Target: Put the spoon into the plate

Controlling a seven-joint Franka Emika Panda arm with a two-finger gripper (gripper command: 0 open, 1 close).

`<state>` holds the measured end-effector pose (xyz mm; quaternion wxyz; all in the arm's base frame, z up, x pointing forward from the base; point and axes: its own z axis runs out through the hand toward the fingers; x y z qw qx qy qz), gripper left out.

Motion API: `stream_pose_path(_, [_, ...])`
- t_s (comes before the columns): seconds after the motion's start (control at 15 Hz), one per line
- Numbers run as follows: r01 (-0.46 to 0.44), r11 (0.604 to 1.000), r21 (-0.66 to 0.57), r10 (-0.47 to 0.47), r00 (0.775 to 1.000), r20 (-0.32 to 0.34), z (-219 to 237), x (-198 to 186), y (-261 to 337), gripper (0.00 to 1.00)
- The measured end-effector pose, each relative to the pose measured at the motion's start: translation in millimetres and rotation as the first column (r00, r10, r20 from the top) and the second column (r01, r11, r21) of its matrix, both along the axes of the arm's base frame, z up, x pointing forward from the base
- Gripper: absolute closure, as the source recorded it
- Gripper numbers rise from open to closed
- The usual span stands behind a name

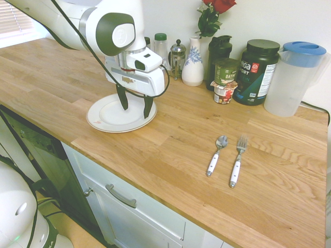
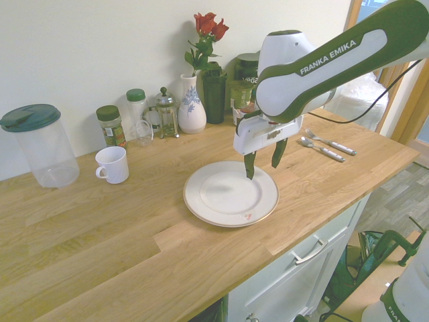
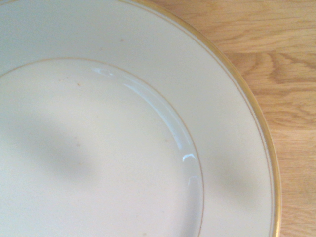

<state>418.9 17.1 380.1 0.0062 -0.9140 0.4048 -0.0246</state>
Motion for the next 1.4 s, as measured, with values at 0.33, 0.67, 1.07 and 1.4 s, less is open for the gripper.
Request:
stream_pose_path(0.33, [-0.151,0.988,0.010,0.151,0.988,-0.007,11.5,3.2,-26.2,0.00])
stream_pose_path(0.67, [-0.257,0.966,-0.004,0.257,0.966,0.003,33.3,-17.0,-160.5,0.00])
stream_pose_path(1.07, [-0.176,0.984,-0.014,0.175,0.984,-0.043,9.3,-27.3,-247.8,0.00])
stream_pose_path(1.4, [-0.140,0.990,-0.013,0.139,0.987,-0.076,-28.1,-18.0,-267.2,1.00])
